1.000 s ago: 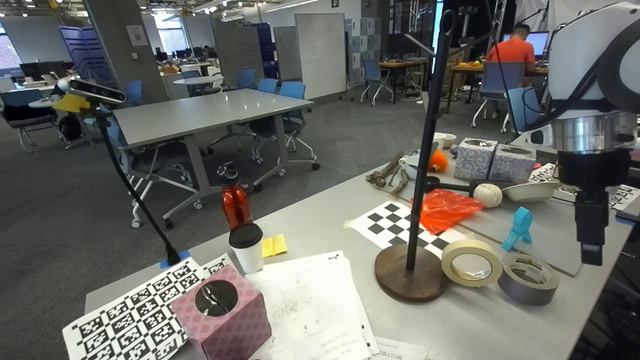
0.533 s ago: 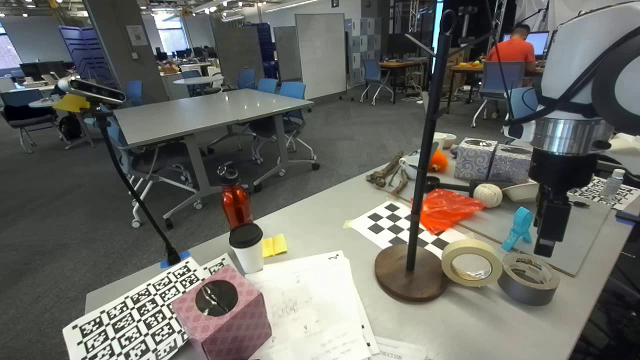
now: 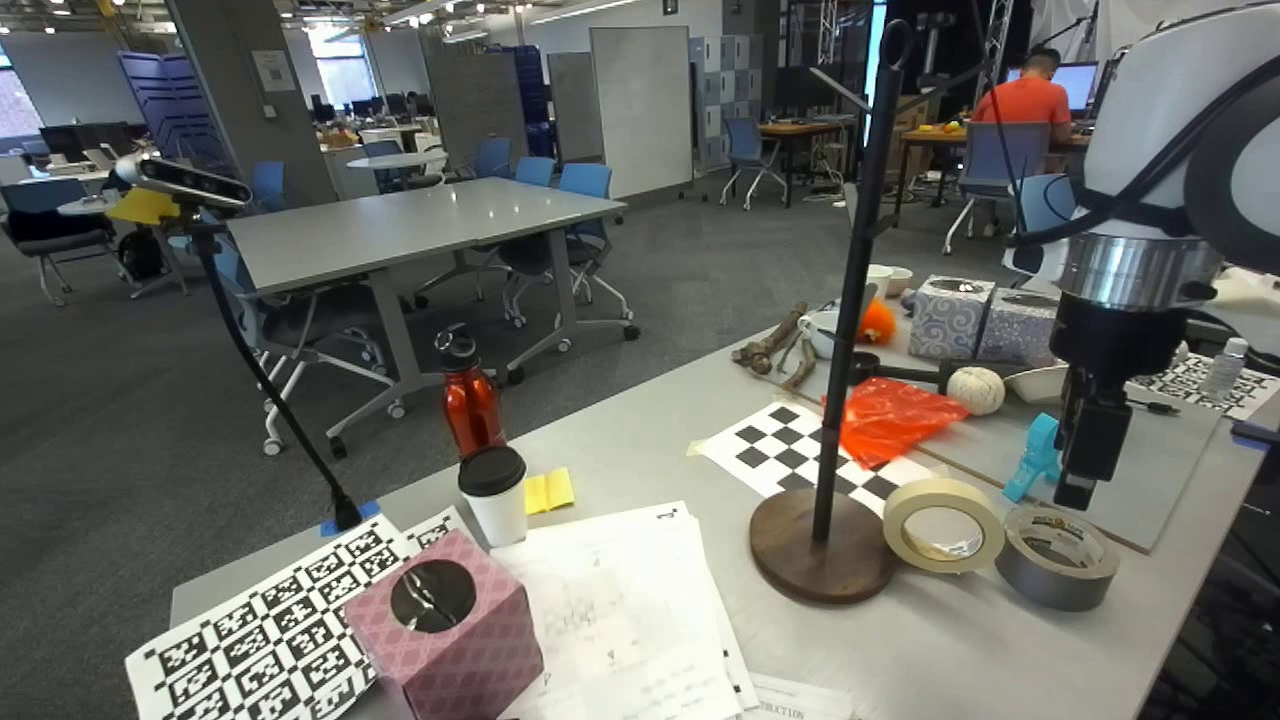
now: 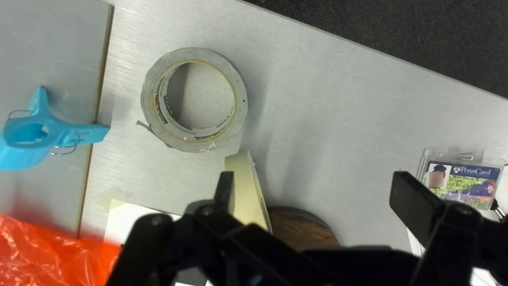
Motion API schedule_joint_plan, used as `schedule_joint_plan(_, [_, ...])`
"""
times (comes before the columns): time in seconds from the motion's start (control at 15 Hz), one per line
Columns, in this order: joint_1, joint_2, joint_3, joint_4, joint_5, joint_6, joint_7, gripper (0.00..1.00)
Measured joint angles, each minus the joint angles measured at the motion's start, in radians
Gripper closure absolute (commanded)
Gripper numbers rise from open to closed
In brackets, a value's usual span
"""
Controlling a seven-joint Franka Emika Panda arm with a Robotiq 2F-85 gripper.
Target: Get the masking tape from the table and place it on the pole rack
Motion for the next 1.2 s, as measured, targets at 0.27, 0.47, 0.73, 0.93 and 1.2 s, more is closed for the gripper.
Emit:
schedule_joint_plan(0.27, [-0.007, 0.023, -0.005, 0.001, -0.015, 0.059, -0.004, 0.00])
schedule_joint_plan(0.47, [-0.018, 0.061, -0.007, 0.007, -0.030, 0.111, -0.019, 0.00])
schedule_joint_plan(0.73, [-0.024, 0.111, -0.006, 0.022, -0.046, 0.137, -0.031, 0.00])
schedule_joint_plan(0.93, [-0.025, 0.139, -0.002, 0.038, -0.047, 0.142, -0.043, 0.00])
schedule_joint_plan(1.2, [-0.025, 0.176, 0.002, 0.063, -0.047, 0.151, -0.058, 0.00])
